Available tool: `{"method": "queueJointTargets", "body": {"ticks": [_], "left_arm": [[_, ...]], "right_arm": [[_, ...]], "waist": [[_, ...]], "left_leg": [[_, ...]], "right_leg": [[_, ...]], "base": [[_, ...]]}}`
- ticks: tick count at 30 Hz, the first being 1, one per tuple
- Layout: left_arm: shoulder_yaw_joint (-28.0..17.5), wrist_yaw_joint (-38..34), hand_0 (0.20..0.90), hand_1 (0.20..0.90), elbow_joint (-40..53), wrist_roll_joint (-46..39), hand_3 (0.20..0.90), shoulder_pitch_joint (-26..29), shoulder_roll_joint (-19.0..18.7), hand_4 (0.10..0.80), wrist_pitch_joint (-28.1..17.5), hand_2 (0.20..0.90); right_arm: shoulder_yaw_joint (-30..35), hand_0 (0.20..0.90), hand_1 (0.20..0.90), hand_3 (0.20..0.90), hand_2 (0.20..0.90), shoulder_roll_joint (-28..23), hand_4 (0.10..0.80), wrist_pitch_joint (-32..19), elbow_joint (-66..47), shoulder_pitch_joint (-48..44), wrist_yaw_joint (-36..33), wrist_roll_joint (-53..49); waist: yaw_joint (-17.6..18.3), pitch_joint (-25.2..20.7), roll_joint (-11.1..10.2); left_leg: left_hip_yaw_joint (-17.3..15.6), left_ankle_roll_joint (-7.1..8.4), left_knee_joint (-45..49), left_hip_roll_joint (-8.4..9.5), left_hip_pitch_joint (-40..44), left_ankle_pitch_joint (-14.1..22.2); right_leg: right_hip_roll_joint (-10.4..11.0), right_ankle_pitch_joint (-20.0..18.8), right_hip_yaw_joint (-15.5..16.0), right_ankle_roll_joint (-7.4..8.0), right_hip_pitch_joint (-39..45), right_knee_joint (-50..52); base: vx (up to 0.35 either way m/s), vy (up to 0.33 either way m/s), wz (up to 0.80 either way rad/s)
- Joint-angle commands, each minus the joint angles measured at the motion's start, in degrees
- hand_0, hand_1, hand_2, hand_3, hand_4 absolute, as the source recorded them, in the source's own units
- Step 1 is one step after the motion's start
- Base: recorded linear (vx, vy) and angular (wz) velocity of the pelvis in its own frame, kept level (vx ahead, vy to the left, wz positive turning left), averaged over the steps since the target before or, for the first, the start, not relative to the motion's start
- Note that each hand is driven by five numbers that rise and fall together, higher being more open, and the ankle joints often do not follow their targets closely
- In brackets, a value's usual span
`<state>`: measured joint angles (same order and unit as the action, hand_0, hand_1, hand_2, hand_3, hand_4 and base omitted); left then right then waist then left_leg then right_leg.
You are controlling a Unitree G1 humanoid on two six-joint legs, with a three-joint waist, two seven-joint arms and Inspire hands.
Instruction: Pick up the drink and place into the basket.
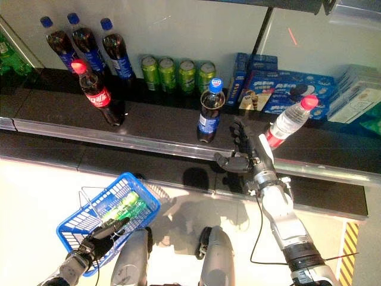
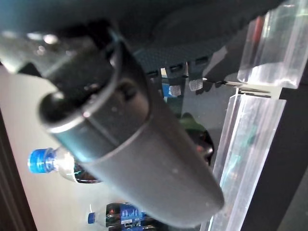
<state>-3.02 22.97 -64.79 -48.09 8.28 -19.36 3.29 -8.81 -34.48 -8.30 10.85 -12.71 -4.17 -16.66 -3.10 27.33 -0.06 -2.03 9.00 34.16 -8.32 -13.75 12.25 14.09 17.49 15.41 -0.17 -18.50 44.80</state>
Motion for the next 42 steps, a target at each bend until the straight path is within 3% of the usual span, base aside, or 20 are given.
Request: {"method": "queueJointTargets", "body": {"ticks": [1, 21, 42], "left_arm": [[6.32, 5.48, 0.300, 0.300, 4.51, 6.26, 0.200, -11.87, 1.34, 0.100, 1.62, 0.300], [8.06, 7.08, 0.300, 0.300, 3.12, 12.82, 0.200, -16.29, 0.92, 0.100, 3.34, 0.300], [12.15, 7.43, 0.300, 0.300, 2.03, 12.08, 0.200, -14.85, 0.28, 0.100, 3.68, 0.300]], "right_arm": [[6.57, 0.900, 0.900, 0.900, 0.900, 0.75, 0.800, -3.42, -3.48, -2.20, 0.41, -3.62], [2.97, 0.900, 0.900, 0.900, 0.900, 1.03, 0.800, 5.58, 3.40, -11.30, 0.87, -7.72], [0.48, 0.900, 0.900, 0.900, 0.900, 0.63, 0.800, 10.05, 14.16, -20.15, -3.32, -7.65]], "waist": [[-1.65, -7.49, -0.72], [-4.92, -11.27, 0.30], [-6.50, -11.53, 1.24]], "left_leg": [[-3.35, -4.52, 1.55, -1.25, -3.38, -11.54], [-3.27, -4.81, -2.34, 1.01, 2.59, -13.55], [-2.84, -5.30, -3.14, 3.18, 2.50, -13.21]], "right_leg": [[-1.19, -9.86, -2.84, 2.98, 2.79, -6.58], [-0.57, -10.61, 0.07, 2.67, 10.11, -9.35], [1.05, -11.04, 1.44, 3.21, 9.42, -8.13]], "base": [[0.108, 0.013, 0.03], [0.101, 0.022, 0.07], [0.008, 0.004, 0.01]]}}
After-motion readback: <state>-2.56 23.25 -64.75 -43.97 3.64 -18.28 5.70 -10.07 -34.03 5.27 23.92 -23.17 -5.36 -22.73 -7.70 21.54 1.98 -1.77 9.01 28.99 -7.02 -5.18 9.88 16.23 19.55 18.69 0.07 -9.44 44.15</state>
